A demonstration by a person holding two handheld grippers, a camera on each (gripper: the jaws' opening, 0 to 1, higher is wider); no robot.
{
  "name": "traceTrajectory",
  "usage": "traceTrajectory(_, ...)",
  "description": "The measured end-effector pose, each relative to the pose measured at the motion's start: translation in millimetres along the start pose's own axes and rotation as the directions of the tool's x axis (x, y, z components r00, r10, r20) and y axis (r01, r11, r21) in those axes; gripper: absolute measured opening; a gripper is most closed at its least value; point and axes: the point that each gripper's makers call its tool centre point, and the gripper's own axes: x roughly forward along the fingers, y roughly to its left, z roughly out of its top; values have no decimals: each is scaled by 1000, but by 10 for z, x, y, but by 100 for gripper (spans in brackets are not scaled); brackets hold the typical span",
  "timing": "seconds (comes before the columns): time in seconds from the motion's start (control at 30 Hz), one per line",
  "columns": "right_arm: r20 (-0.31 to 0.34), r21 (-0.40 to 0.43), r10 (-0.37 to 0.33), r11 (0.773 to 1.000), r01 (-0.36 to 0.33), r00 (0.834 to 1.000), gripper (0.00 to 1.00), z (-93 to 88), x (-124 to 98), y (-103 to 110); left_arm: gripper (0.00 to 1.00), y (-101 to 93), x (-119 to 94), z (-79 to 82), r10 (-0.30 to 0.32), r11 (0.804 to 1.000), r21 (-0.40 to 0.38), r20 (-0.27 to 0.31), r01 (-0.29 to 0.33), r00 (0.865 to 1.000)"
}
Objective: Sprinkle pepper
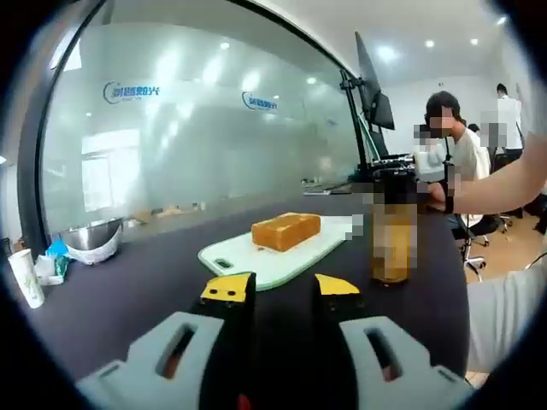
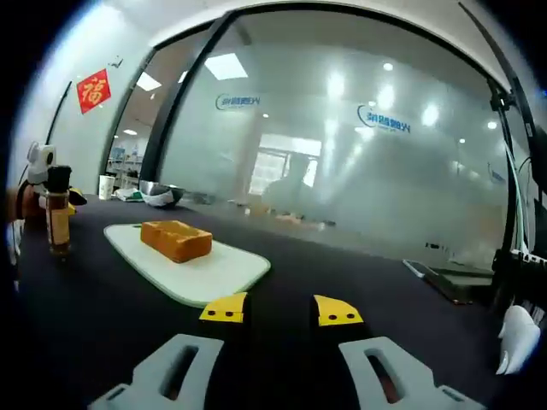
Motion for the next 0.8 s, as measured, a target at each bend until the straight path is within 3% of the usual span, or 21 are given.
traceTrajectory(0.8,2,8,-5,1000,5,1000,24,-1,-8,-6,20,-6,-16,56,-9,1000,-8,27,9,1000)
